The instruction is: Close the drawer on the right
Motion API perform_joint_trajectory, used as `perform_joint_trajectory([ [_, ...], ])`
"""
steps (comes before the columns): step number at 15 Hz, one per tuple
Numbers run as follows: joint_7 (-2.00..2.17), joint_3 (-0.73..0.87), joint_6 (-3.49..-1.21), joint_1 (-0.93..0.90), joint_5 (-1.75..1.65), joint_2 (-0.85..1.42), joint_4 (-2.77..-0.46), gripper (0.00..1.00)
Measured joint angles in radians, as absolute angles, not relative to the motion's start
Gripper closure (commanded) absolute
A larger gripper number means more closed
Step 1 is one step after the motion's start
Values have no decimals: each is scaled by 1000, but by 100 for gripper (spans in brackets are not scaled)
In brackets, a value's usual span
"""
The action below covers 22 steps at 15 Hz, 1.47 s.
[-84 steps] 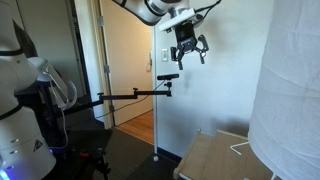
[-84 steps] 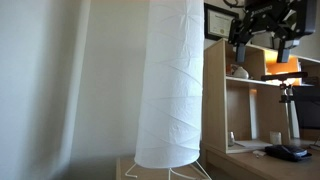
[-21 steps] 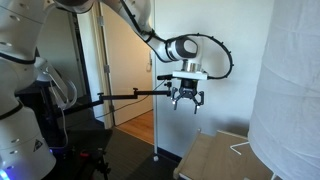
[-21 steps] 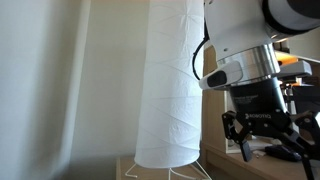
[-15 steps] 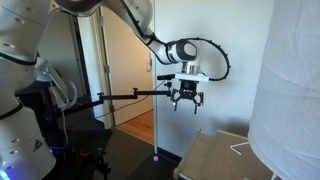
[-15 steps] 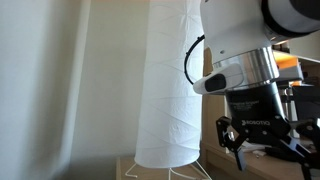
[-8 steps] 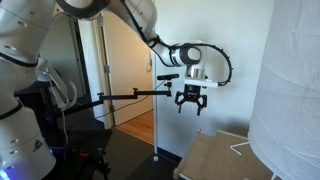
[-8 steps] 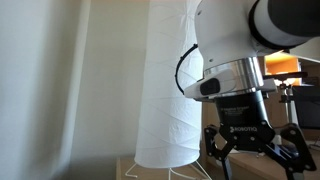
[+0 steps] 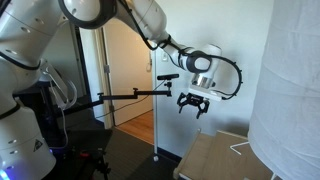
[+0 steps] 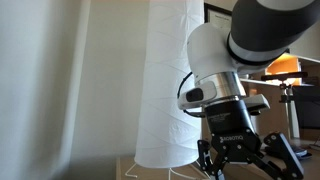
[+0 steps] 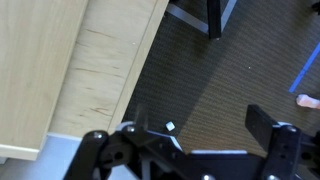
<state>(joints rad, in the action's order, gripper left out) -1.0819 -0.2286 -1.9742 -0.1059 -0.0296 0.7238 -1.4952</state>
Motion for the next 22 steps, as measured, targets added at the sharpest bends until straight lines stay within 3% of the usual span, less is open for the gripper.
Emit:
perform_joint_trajectory([
  [22,-1052,-212,-1971,-155,-71,849,-1422,0],
])
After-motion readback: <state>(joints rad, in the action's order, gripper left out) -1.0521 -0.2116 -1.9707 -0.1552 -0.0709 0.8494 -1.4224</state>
